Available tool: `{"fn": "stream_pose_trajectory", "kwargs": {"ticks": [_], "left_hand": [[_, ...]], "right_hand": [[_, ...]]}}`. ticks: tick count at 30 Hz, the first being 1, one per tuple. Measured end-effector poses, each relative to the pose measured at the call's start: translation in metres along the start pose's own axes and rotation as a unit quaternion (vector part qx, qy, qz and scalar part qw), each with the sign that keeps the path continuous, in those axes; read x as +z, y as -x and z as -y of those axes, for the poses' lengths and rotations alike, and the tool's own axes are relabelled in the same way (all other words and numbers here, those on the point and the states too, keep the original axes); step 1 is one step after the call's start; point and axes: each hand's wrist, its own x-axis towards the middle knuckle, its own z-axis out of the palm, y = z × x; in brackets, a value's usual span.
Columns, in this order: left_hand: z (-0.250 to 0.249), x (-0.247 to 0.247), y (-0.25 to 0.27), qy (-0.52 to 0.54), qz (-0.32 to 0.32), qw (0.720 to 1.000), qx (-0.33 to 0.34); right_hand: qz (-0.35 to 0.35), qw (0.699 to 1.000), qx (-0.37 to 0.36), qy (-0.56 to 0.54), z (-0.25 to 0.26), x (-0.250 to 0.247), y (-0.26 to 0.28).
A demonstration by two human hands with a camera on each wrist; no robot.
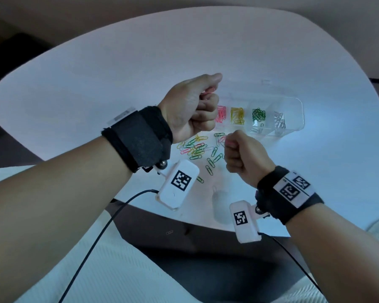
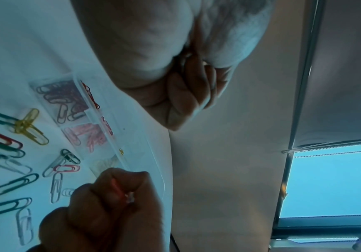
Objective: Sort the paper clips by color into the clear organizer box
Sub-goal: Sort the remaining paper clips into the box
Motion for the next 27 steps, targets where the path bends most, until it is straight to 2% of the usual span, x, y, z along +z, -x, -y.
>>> {"fn": "stream_pose_trajectory", "kwargs": {"ticks": [3, 7, 10, 12, 17, 23, 27], "left_hand": [[0.003, 0.001, -0.006, 0.018, -0.022, 1.0, -0.005], [0.011, 0.001, -0.014, 0.001, -0.064, 0.998, -0.021], [0.016, -0.004, -0.019, 0.001, -0.122, 0.992, -0.041], [0.016, -0.008, -0.023, 0.015, -0.151, 0.987, -0.053], [0.01, -0.007, -0.026, 0.034, -0.166, 0.984, -0.056], [0.012, -0.005, -0.032, 0.009, -0.182, 0.982, -0.057], [0.013, -0.003, -0.033, 0.015, -0.146, 0.989, -0.032]], "right_hand": [[0.045, 0.991, 0.001, -0.126, 0.013, -0.004, 0.009], [0.066, 0.975, -0.039, -0.208, 0.038, -0.001, 0.01], [0.062, 0.965, -0.052, -0.25, 0.054, 0.003, 0.005], [0.039, 0.961, -0.036, -0.27, 0.06, 0.004, -0.001], [-0.012, 0.973, 0.002, -0.229, 0.078, 0.012, -0.014], [0.02, 0.987, 0.049, -0.15, 0.085, 0.013, -0.013], [0.034, 0.987, 0.031, -0.152, 0.082, 0.003, -0.007]]}}
